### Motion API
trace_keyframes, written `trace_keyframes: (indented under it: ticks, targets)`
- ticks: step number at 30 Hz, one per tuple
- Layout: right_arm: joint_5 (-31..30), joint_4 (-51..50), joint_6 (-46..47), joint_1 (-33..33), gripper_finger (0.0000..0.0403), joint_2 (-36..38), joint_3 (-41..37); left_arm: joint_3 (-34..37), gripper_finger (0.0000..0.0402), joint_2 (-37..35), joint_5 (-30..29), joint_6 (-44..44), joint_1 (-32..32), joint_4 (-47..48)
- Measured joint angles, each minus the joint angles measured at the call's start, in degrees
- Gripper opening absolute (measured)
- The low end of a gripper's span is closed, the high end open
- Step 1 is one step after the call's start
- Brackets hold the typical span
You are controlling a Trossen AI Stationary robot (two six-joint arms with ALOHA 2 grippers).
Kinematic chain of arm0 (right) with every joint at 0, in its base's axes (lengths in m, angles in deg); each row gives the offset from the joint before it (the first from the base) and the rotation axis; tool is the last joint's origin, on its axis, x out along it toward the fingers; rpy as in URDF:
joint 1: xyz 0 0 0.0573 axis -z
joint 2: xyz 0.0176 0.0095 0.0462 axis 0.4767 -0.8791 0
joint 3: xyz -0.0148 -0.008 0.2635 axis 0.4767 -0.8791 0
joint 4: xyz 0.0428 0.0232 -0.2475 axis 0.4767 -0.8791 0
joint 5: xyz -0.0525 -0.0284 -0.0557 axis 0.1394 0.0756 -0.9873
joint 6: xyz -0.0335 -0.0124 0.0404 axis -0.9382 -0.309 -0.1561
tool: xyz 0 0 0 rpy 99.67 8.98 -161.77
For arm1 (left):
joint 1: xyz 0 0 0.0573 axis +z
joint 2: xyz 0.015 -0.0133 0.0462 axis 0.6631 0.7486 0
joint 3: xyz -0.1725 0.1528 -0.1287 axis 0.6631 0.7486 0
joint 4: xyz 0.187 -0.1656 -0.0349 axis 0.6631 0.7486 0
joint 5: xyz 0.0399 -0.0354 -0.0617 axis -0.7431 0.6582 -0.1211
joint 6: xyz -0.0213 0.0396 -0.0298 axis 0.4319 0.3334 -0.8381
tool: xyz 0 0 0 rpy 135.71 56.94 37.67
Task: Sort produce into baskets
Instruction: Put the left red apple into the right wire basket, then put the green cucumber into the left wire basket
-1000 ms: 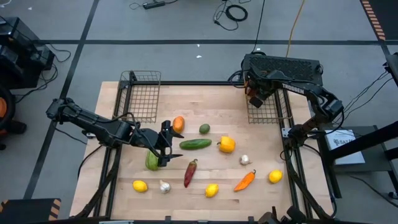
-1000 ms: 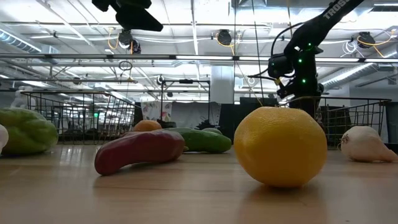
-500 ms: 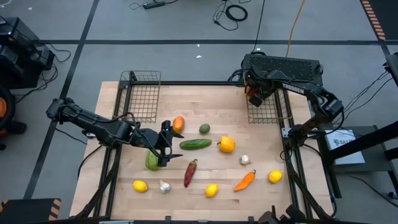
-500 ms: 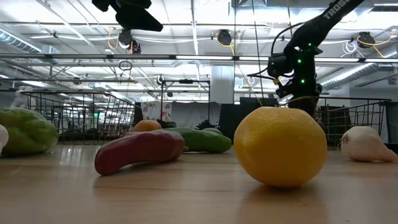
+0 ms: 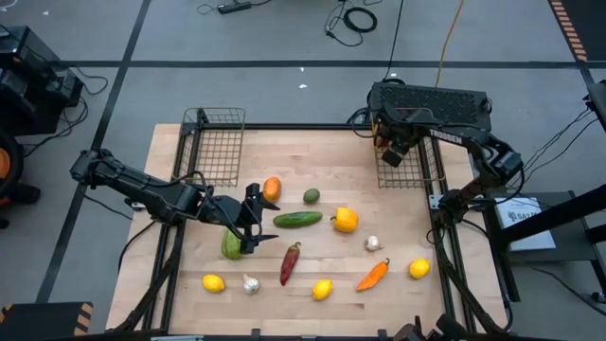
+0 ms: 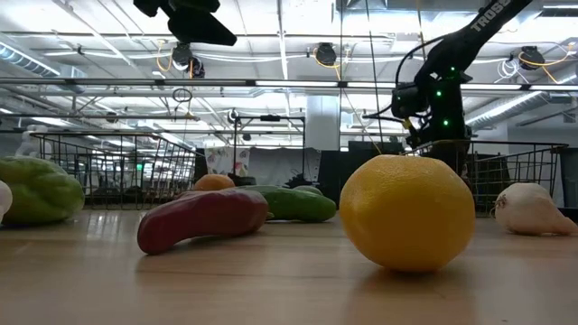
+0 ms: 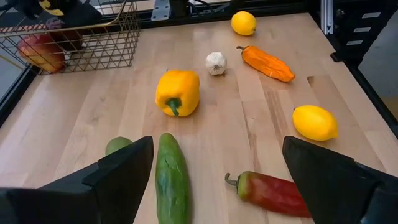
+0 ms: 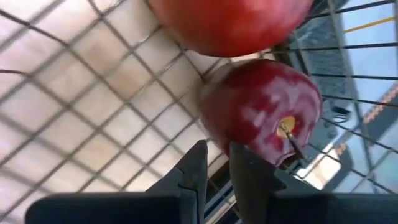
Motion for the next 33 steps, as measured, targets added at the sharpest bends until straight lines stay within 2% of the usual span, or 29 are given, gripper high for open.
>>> trace_keyframes:
  ticks: [4,16,24,33]
  targets:
    - [-2.4,1.2,0.0,0.0,0.0059,0.0,-0.7,0.0,0.0361,0.0,0.0,0.0,0.0,0.0]
    - [-2.4,5.4,-0.9,0.0,0.0059,0.0,-0.8,0.0,0.0361,0.0,0.0,0.0,0.0,0.0]
    - [-2.0,4.1,-0.3,-0.5,0.0059,0.3,-0.8,0.0,0.0361,0.0,0.0,0.0,0.0,0.0]
    - [-0.3,2.7,1.3,-3.3,0.0059,10.4,-0.7,0.0,0.0361,0.0,0.0,0.1,0.0,0.0]
